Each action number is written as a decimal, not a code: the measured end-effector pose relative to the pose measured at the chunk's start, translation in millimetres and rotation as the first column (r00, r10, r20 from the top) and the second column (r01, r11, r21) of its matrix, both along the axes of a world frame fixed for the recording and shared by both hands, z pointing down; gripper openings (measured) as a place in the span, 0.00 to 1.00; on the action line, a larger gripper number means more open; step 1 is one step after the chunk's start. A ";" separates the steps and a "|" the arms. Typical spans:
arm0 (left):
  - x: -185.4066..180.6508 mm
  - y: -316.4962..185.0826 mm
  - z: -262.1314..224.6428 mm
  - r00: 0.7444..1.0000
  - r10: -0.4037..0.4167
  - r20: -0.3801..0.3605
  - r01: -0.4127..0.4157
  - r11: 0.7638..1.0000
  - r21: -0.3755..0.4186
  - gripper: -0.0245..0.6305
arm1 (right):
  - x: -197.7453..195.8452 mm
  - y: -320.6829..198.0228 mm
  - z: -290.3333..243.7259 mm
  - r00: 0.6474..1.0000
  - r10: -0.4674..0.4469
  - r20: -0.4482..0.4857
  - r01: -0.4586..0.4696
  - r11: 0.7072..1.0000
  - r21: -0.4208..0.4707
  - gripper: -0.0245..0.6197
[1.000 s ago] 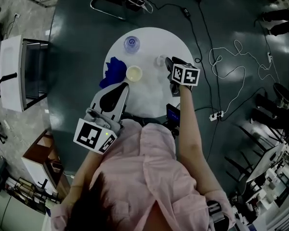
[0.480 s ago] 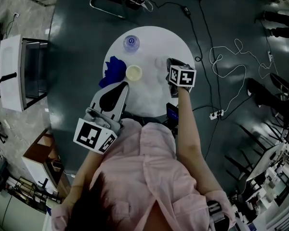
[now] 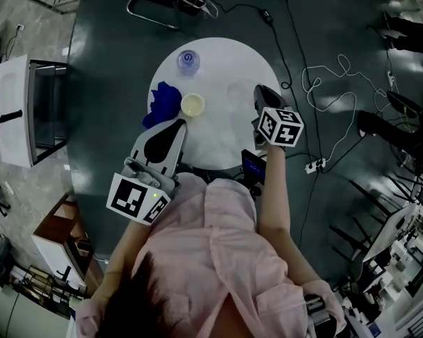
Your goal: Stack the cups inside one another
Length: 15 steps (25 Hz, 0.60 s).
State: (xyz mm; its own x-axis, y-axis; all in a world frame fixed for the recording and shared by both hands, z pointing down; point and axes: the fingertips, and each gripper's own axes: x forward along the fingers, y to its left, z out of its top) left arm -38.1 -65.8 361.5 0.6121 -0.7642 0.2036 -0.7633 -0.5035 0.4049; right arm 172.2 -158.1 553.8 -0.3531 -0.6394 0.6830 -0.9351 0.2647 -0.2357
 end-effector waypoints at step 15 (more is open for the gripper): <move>-2.5 36.4 -15.1 0.999 0.025 -0.021 -0.024 0.998 0.062 0.06 | 40.1 56.4 -72.0 0.990 0.139 0.026 -0.142 0.974 0.179 0.10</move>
